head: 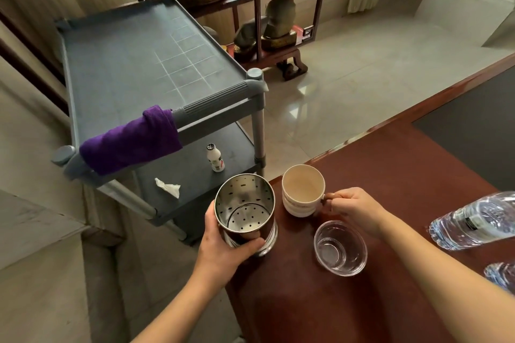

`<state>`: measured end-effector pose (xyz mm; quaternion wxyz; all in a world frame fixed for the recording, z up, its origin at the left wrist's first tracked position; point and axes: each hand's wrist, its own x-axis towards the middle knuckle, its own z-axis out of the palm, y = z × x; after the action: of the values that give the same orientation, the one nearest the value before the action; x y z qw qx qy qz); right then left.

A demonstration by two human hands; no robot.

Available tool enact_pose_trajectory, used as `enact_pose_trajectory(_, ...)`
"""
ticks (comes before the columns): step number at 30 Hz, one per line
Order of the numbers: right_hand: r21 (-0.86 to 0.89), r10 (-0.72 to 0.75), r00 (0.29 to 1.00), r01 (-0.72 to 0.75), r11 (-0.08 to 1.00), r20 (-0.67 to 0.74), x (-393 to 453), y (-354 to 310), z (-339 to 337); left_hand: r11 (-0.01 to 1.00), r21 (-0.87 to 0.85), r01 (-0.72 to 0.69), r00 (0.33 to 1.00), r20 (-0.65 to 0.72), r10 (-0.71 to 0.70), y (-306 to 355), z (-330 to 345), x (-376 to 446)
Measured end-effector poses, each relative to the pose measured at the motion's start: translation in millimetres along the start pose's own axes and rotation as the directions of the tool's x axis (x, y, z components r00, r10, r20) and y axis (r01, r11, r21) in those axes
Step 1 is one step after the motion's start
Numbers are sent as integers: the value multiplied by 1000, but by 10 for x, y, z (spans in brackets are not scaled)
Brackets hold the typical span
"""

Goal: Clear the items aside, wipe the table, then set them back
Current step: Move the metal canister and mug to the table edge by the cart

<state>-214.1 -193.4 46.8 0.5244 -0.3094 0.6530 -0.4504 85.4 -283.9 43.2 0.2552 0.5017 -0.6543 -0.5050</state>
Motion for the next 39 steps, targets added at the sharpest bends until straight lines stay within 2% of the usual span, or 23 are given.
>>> enact_pose_trajectory(7,48,37,999,-38,998,25,7,74,-23,1000,-8,15,999,35,-15,11,-5,7)
enact_pose_trajectory(14,6,36,999,-36,999,9,-27,9,-52,999,-30,28,999,26,-28,-41,6,33)
enact_pose_trajectory(21,-54,-2,992,-5,999,-127,-182,-53,-108,1000,-6,20,999,32,-19,-96,-10,43)
enact_pose_trajectory(27,-127,-49,956,12,992,-288,-446,-141,-85,999,-30,-30,993,117,33,-19,-101,34)
enact_pose_trajectory(31,-290,-110,916,-7,957,-385,-674,-229,-82,989,83,-118,987,119,108,66,-202,-54)
enact_pose_trajectory(34,-311,-130,878,-23,950,-462,-863,-289,-39,956,227,-186,980,106,166,88,-283,-183)
enact_pose_trajectory(39,-355,-164,817,-53,934,-553,-1228,-322,70,813,498,-300,952,208,224,7,-424,-428)
